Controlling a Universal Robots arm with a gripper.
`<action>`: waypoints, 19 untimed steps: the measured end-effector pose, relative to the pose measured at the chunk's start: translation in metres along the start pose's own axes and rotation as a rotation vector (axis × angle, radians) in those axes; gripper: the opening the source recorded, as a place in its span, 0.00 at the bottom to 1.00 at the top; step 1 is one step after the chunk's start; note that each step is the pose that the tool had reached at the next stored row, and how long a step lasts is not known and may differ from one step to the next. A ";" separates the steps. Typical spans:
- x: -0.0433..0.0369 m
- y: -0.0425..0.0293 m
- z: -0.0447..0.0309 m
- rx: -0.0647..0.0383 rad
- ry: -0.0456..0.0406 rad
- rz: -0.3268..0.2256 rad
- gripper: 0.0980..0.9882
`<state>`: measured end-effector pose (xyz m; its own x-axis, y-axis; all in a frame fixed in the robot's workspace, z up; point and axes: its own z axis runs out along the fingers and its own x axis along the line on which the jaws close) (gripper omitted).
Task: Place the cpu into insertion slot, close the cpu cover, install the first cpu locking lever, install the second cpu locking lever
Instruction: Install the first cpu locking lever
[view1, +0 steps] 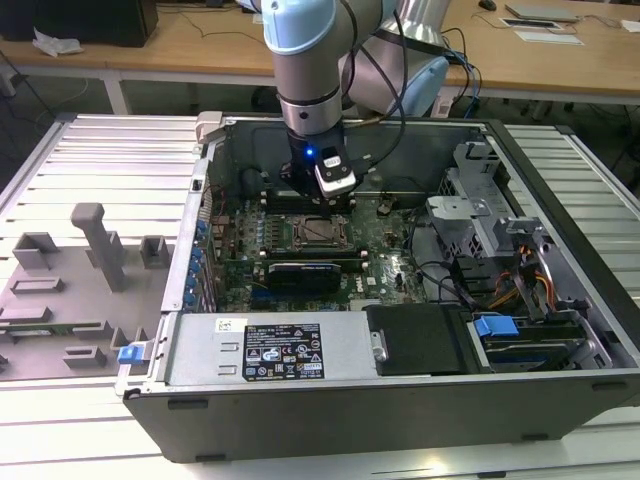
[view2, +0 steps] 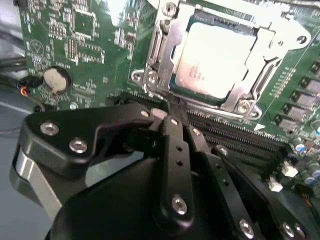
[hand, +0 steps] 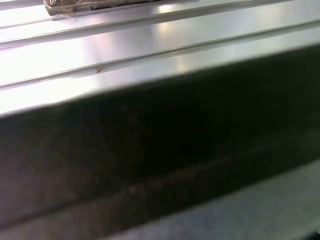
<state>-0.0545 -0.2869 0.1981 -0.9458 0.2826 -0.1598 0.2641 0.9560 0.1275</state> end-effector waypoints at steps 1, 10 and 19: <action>0.0000 0.0000 0.0000 0.000 0.0000 0.000 0.01; -0.0027 0.0021 -0.0163 0.003 -0.0011 0.000 0.01; -0.0056 0.0029 -0.0162 0.026 0.0771 0.007 0.01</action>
<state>-0.0515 -0.2869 0.2152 -0.9555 0.2830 -0.0830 0.2742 0.9561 0.1030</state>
